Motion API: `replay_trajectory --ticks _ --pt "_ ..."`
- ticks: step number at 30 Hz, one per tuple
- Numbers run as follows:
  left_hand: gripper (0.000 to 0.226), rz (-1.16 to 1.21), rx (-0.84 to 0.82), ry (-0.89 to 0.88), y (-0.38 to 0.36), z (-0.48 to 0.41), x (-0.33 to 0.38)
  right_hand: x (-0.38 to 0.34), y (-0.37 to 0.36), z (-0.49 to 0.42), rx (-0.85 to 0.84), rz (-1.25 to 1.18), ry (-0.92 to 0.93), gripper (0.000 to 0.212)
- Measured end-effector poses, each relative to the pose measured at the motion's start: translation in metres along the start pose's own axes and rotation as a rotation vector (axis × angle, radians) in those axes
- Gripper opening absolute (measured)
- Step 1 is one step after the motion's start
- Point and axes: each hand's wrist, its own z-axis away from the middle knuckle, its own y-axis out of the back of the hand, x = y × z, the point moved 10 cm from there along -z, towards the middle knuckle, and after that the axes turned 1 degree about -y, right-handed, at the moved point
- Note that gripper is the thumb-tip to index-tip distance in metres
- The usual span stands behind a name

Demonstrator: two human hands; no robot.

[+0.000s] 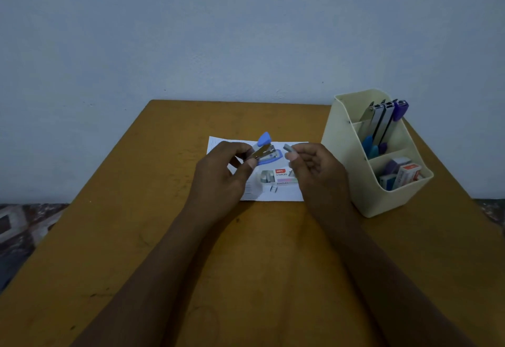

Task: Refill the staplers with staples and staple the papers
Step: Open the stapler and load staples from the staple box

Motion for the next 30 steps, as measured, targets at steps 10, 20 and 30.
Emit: replay_trajectory --ticks 10,20,30 --pt "0.021 0.024 -0.102 -0.053 -0.022 0.006 0.009 0.015 -0.017 0.005 -0.125 -0.426 -0.245 0.007" --pt "0.016 0.125 -0.070 0.023 -0.020 0.006 0.008 0.010 -0.022 0.010 -0.118 -0.384 -0.196 0.014" --pt "0.006 0.256 -0.009 0.164 -0.014 0.006 -0.005 0.020 -0.013 0.005 -0.049 -0.350 -0.215 0.008"
